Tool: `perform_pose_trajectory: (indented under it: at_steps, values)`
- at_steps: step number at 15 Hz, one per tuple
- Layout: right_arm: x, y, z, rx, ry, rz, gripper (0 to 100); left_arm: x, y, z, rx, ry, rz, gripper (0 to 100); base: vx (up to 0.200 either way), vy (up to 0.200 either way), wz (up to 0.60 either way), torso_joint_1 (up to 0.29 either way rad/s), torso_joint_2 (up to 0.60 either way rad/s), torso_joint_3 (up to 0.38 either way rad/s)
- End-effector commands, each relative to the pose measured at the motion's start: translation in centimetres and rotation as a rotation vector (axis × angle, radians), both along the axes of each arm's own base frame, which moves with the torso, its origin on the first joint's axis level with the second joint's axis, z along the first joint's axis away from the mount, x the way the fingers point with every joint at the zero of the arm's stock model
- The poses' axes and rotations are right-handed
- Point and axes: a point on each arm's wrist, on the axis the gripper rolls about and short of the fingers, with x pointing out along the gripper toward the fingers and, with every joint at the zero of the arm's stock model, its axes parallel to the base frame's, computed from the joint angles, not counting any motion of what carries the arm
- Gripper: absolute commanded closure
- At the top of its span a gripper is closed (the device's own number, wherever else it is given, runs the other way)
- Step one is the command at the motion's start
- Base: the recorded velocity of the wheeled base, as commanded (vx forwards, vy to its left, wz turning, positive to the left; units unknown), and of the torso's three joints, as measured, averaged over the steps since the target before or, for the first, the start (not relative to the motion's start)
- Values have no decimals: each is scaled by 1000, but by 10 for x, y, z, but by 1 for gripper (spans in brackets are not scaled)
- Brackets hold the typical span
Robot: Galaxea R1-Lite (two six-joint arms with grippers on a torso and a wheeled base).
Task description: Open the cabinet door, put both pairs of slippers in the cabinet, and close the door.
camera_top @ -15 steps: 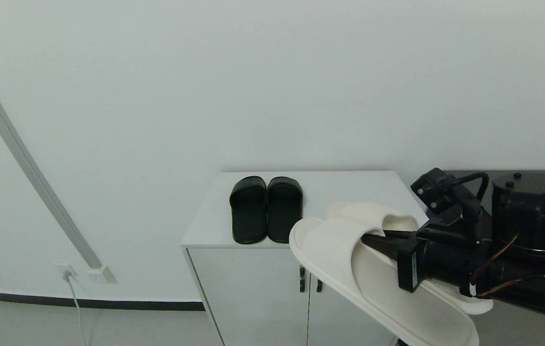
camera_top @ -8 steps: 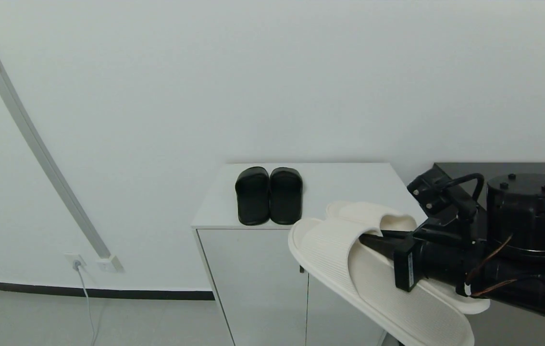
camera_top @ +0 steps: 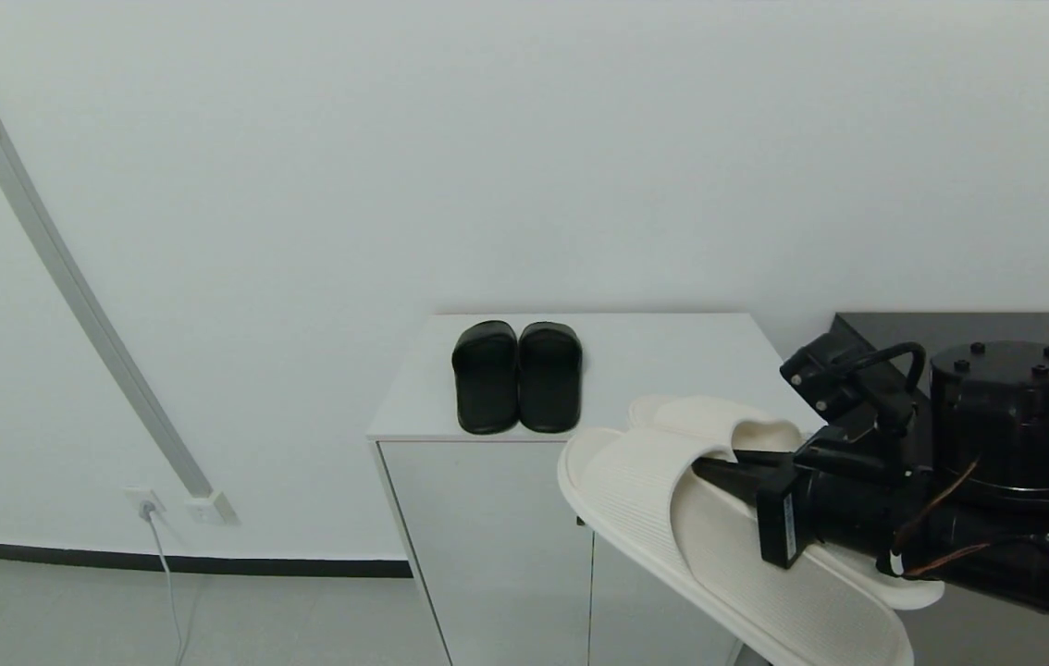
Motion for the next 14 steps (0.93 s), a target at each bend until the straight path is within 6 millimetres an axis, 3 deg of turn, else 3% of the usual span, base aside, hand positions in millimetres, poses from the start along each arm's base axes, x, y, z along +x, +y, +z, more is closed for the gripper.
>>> perform_pose_trajectory:
  at_steps: [1, 7, 8, 14]
  values:
    - [-1, 0, 0, 0, 0, 1, 100, 0, 0, 0, 0, 1, 0, 100, 0, 0, 0, 0, 0, 0]
    - [-2, -1, -2, -5, 6, 2, 100, 0, 0, 0, 2, 0, -5, 100, 0, 0, 0, -96, 221, 120]
    - [-2, -1, -2, -6, 4, 1, 100, 0, 0, 0, 2, 1, -5, 0, 0, 0, 0, -154, 378, 212]
    - [-2, -1, -7, -18, 19, 0, 100, 0, 0, 0, 2, 1, -5, 0, 0, 0, 0, -202, 484, 273]
